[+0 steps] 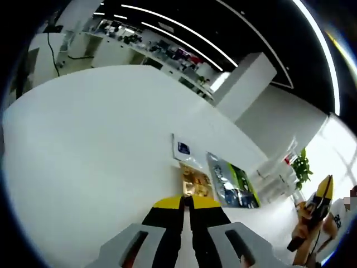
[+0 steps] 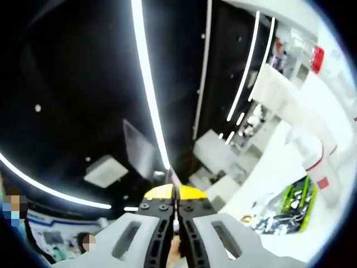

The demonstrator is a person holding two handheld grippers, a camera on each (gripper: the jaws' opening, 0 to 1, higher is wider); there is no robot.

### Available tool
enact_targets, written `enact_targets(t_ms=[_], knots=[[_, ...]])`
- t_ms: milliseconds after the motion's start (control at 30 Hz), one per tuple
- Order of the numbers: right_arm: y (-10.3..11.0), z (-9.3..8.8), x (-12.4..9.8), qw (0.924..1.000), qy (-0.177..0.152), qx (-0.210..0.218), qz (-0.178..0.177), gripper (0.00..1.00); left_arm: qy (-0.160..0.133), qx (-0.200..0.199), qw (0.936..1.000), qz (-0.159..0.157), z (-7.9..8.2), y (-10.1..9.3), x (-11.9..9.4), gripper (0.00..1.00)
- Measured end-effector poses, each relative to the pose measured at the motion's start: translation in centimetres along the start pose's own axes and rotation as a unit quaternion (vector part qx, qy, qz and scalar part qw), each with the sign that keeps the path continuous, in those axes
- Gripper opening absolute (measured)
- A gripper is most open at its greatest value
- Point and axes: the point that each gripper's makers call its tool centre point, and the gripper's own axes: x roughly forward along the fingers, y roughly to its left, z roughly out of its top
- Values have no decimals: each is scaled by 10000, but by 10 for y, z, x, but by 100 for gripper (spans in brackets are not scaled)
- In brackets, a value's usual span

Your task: Arrange the skincare products in the storage area until every visible bottle or jar stands upright without overlapping.

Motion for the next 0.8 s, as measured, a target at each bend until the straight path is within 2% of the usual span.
enact_targets(t_ms=[167,300,367,467,533,567,600,633,667,733,800], knots=[[-1,2,0,10000,-21,30,6,0,-97,133,9999,19,3,0,1,4],[-2,2,1,10000,-13,20,3,0,-184,259,9994,148,7,4,0,4],[-3,3,1,10000,-15,25,2,0,-302,336,9986,258,10,7,-3,4],[-5,3,1,10000,-1,34,-4,0,-688,523,9958,306,22,4,-9,4],[-6,3,1,10000,12,40,-9,0,-968,654,9932,-15,29,-13,-14,4],[-6,3,2,10000,24,48,-9,0,-981,695,9923,-286,28,-24,-14,4],[-7,3,2,10000,32,54,-11,0,-909,695,9921,-511,26,-32,-12,4],[-8,4,2,10000,38,58,-19,0,-676,677,9933,-645,18,-37,-7,4],[-9,4,3,10000,44,62,-24,0,-473,745,9940,-648,11,-38,-2,4],[-10,4,3,10000,44,72,-28,0,-246,947,9941,-476,1,-37,5,4],[-11,5,3,10000,37,77,-31,0,-230,1202,9920,-305,-1,-37,8,4]])
